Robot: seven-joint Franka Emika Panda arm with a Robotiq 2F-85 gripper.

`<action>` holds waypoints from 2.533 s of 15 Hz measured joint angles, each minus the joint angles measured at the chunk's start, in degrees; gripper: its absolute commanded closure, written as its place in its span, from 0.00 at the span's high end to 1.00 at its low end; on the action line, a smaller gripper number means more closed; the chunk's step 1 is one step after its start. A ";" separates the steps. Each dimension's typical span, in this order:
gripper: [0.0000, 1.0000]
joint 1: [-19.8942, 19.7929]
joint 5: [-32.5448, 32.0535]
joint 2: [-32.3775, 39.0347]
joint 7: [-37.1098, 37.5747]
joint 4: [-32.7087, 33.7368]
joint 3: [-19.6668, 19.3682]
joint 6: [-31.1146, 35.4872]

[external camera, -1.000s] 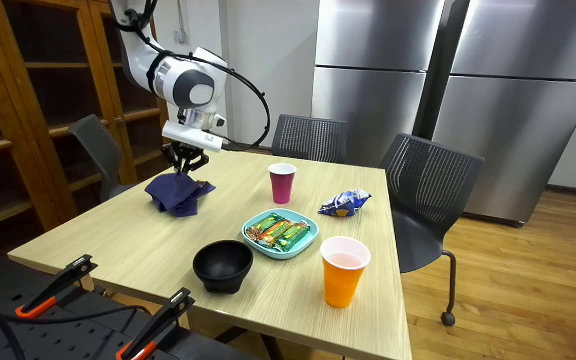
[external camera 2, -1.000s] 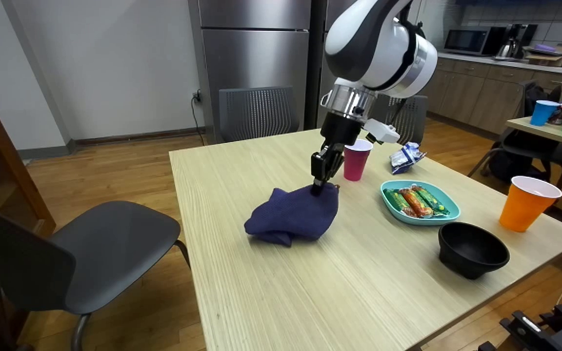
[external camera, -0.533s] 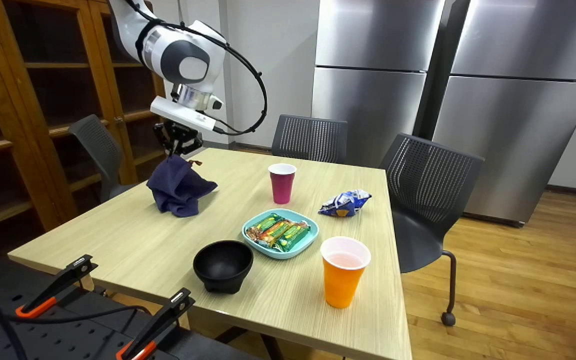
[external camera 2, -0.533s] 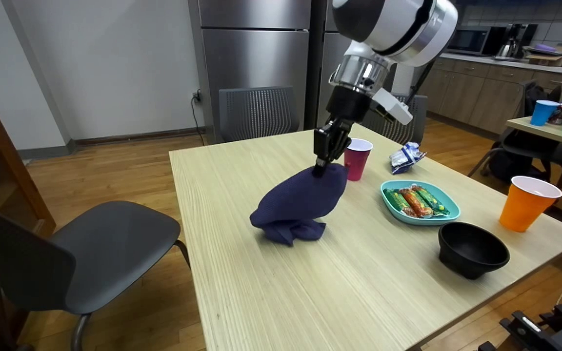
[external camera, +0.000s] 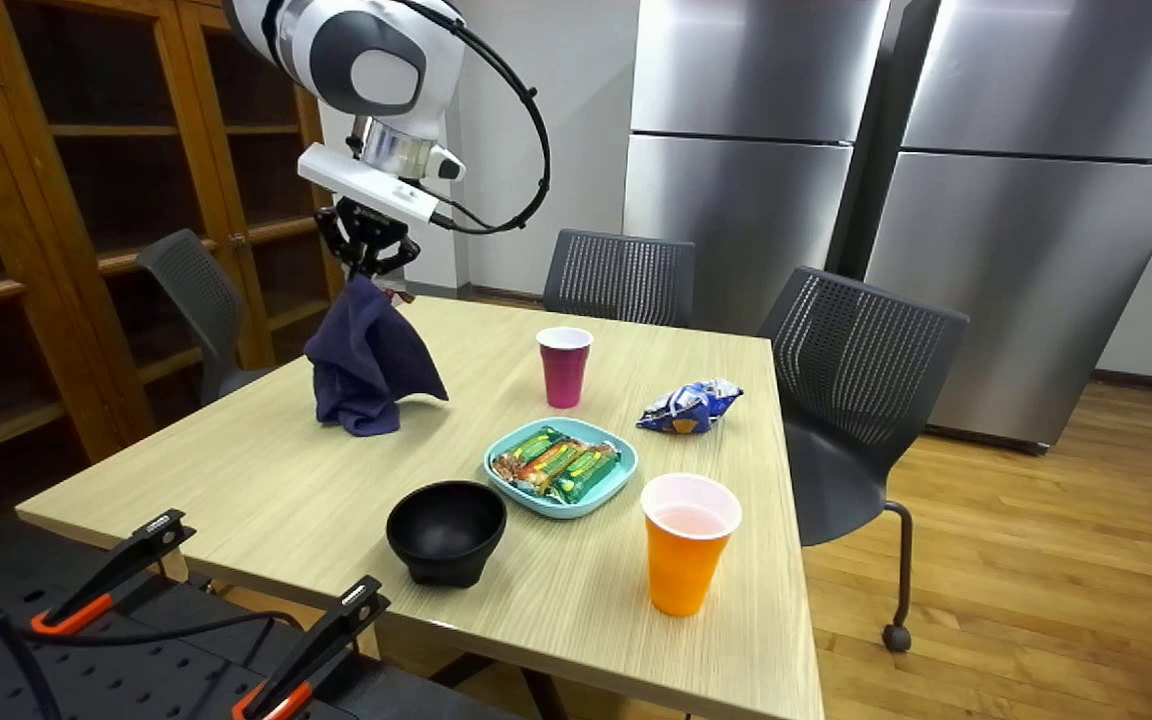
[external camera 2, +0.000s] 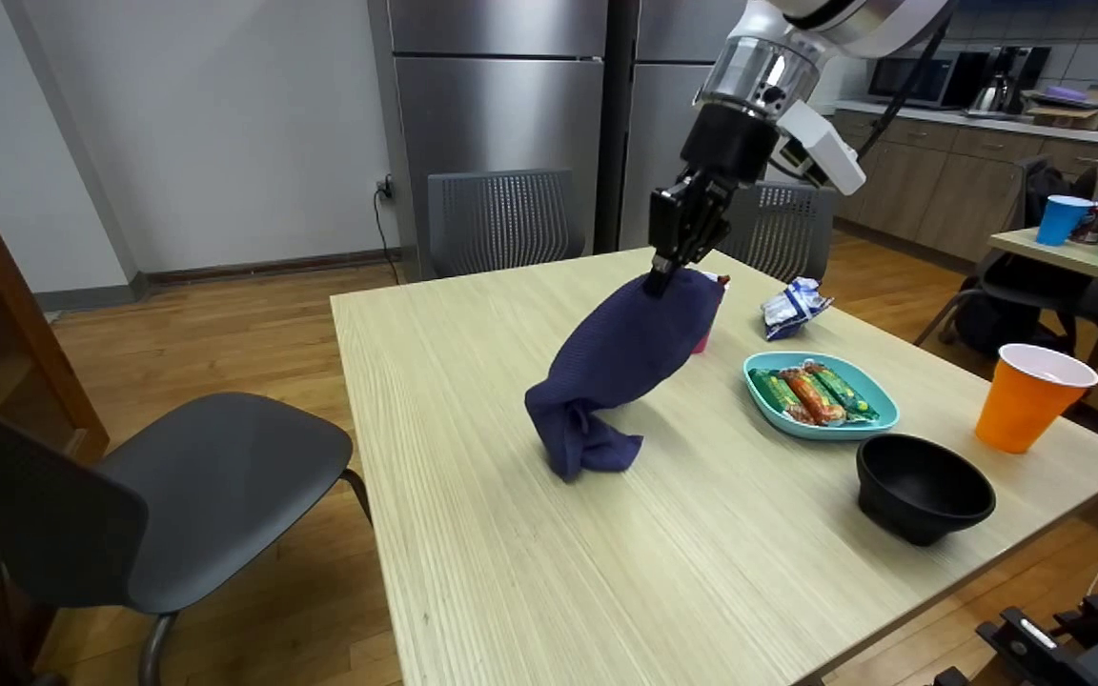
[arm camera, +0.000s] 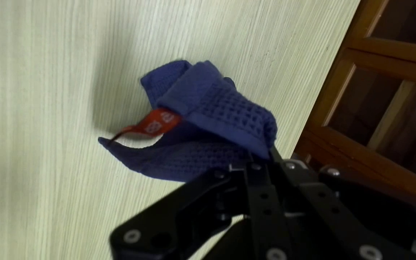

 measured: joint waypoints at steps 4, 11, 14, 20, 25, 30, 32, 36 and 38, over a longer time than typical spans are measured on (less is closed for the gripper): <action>0.01 0.14 1.20 -4.01 -0.34 -2.44 -3.02 0.00; 0.01 2.57 1.55 -8.68 -1.11 -5.46 -8.09 1.53; 0.01 3.71 1.41 -8.60 -2.70 -5.61 -9.51 4.40; 0.01 4.74 1.35 -8.76 -3.00 -5.54 -10.65 7.23; 0.01 6.23 0.00 -11.15 -2.92 -5.47 -10.74 10.24; 0.01 7.07 -0.26 -13.36 -2.90 -5.18 -11.08 10.69; 0.01 7.23 -0.26 -13.97 -2.90 -5.15 -11.60 10.72; 0.01 7.64 -1.39 -15.31 -2.15 -4.42 -12.64 10.73; 0.01 8.09 -3.14 -15.40 -0.31 -3.01 -12.99 10.73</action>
